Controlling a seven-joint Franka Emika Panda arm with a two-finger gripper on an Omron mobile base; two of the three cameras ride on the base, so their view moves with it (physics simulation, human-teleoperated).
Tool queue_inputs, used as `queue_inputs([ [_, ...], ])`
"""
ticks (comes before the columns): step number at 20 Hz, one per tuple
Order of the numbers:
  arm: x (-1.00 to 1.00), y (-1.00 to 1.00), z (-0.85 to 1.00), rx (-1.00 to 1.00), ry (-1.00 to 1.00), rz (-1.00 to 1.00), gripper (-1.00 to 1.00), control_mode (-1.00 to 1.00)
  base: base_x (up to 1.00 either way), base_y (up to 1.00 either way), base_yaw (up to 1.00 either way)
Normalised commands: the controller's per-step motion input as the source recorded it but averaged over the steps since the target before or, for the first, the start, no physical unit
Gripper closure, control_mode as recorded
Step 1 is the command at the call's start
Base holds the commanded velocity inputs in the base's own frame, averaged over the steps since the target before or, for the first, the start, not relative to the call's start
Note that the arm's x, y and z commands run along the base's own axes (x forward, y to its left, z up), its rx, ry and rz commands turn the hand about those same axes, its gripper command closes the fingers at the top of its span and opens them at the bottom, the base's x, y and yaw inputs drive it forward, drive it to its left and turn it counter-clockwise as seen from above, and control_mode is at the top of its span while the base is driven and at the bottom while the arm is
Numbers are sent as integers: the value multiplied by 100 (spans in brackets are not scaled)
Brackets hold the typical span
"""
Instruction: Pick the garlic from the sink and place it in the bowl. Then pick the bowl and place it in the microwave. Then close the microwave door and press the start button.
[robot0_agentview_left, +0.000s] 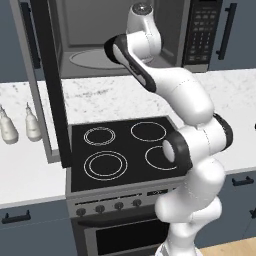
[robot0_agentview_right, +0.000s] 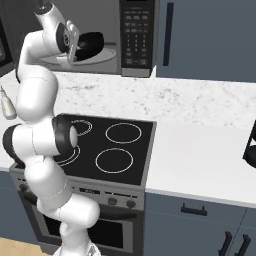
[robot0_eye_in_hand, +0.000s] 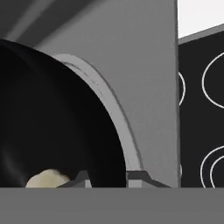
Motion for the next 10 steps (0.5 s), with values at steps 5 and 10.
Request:
queue_inputs([
  [5,78,7,-22,0,1,0,100,-100,0,0,0],
  [10,27,2,-30,0,1,0,100,-100,0,0,0],
])
